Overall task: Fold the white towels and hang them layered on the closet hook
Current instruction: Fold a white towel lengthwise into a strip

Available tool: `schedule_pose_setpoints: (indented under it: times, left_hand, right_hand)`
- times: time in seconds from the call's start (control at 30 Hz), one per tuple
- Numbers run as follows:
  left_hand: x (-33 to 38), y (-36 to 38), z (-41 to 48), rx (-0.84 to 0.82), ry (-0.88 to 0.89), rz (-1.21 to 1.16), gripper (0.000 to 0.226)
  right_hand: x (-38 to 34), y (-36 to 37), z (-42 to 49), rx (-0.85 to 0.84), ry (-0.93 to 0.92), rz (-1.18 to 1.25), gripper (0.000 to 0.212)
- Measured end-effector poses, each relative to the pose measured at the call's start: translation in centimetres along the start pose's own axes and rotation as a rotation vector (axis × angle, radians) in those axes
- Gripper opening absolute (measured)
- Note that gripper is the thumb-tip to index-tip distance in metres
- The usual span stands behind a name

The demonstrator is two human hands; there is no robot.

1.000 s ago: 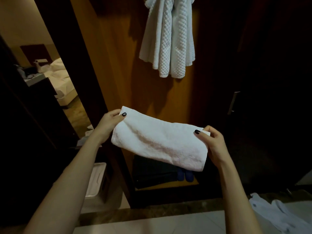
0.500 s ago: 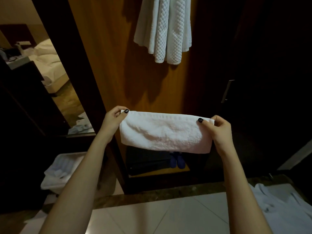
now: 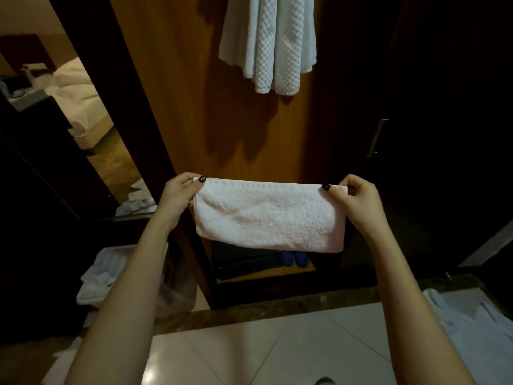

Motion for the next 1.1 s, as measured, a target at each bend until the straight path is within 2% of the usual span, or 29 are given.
schedule_pose_setpoints:
  times: [0.17, 0.27, 0.33, 0.43, 0.57, 0.7, 0.73, 0.83, 0.93, 1.0, 1.1]
  left_hand:
    - [-0.2, 0.1, 0.1, -0.011, -0.025, 0.017, 0.009]
    - [-0.6, 0.0, 0.4, 0.000, -0.031, 0.061, 0.008]
    - [-1.2, -0.1, 0.5, 0.019, -0.081, 0.071, 0.009]
    - [-1.8, -0.9, 0.3, 0.065, -0.244, -0.153, 0.014]
    - [-1.7, -3.1, -0.5, 0.096, -0.289, -0.275, 0.011]
    - [0.4, -3.7, -1.3, 0.065, -0.156, -0.187, 0.009]
    - [1.3, -3.5, -1.4, 0.039, -0.096, -0.130, 0.009]
    - [4.0, -2.0, -1.8, -0.096, 0.104, 0.048, 0.010]
    - [5.8, -0.1, -2.2, -0.251, 0.197, 0.149, 0.009]
    - [6.5, 0.5, -2.3, -0.314, 0.219, 0.195, 0.006]
    - [7.3, 0.1, -2.1, -0.315, 0.257, 0.218, 0.007]
  right_hand:
    - [1.0, 0.4, 0.0, 0.039, 0.029, -0.021, 0.031]
    - [0.7, 0.4, -0.3, -0.027, 0.076, 0.032, 0.019]
    - [0.2, 0.5, -0.5, -0.143, 0.147, 0.127, 0.011]
    - [-1.0, 0.9, -0.5, -0.299, 0.180, 0.268, 0.009]
    - [-2.1, 2.5, 0.2, -0.234, 0.176, 0.269, 0.018]
    - [-1.9, 4.5, 1.5, -0.070, 0.142, -0.030, 0.013]
    - [-2.0, 5.2, 1.4, -0.080, 0.139, -0.072, 0.021]
    - [-3.4, 7.9, -0.1, -0.313, 0.079, -0.060, 0.052]
    - [-5.2, 11.3, -2.9, -0.595, -0.048, -0.056, 0.068]
    - [-6.0, 13.1, -4.1, -0.643, -0.072, 0.009, 0.057]
    - [-7.0, 14.5, -5.1, -0.670, -0.080, 0.147, 0.024]
Point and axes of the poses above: each hand's wrist, its own z-axis towards the middle knuckle, its own y-axis out of the palm, x = y × z, the point moved 2 cm from there along z, towards the middle knuckle, and after that the axes turned 13 degrees about x, right-handed, at the moved point
